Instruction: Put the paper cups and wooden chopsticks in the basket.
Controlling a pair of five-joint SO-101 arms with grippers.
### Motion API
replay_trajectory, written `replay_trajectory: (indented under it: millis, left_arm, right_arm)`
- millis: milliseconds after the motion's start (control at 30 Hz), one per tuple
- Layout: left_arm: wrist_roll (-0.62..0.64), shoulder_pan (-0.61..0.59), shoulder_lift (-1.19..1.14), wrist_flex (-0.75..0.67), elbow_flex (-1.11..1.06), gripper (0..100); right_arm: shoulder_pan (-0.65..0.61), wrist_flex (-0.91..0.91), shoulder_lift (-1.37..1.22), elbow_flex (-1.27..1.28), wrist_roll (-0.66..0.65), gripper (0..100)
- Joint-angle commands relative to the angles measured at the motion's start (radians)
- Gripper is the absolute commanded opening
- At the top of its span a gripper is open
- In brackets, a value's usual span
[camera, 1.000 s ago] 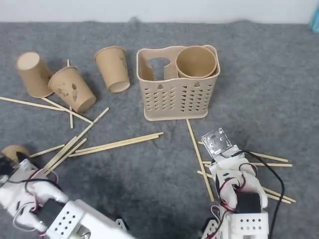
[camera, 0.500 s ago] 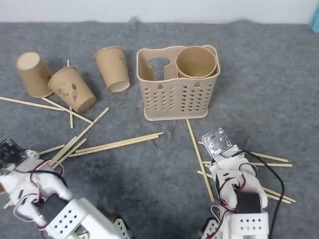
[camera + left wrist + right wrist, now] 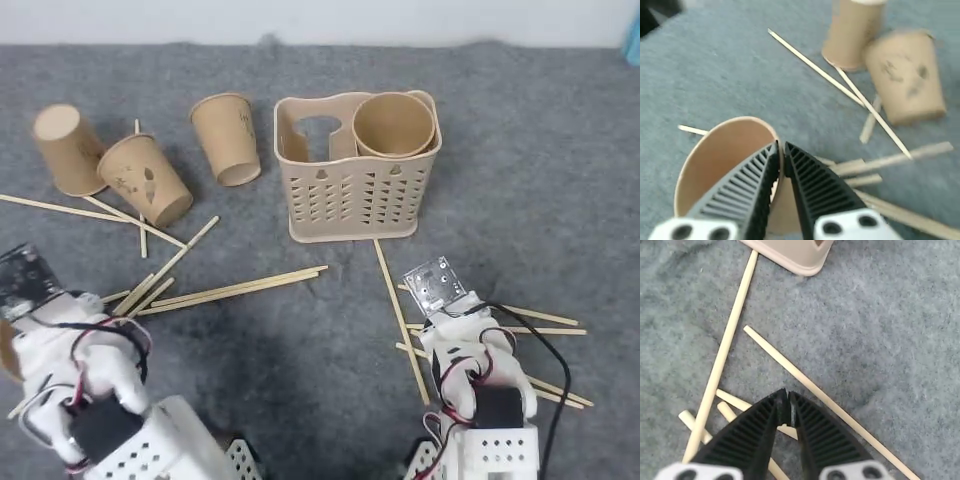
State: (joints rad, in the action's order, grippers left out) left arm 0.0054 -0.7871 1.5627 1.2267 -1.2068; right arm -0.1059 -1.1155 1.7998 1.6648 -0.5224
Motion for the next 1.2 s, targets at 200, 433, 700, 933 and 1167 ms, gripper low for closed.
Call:
replay_trajectory:
  millis: [200,433,700,933,1167]
  left_arm:
    - [-0.107,0.153,-0.232,0.069,0.101,1]
    - [-0.112,0.258,-0.517,0.077,0.231,1]
    - [-0.106,0.416,-0.58,0.12,0.417,1]
    - [-0.106,0.548,-0.629,0.298,0.766,1]
    - [-0.031,0.58,-1.011,0.433,1.236,1]
  right_arm:
    - [-0.005,-0.01,0.015,0.014,-0.018,0.9]
    - [-0.004,-0.01,0.015,0.014,-0.018,0.9]
    - [-0.005,-0.008,0.015,0.014,-0.018,0.9]
    - [-0.005,-0.005,0.015,0.015,-0.018,0.9]
    - [-0.005,-0.002,0.015,0.015,-0.018,0.9]
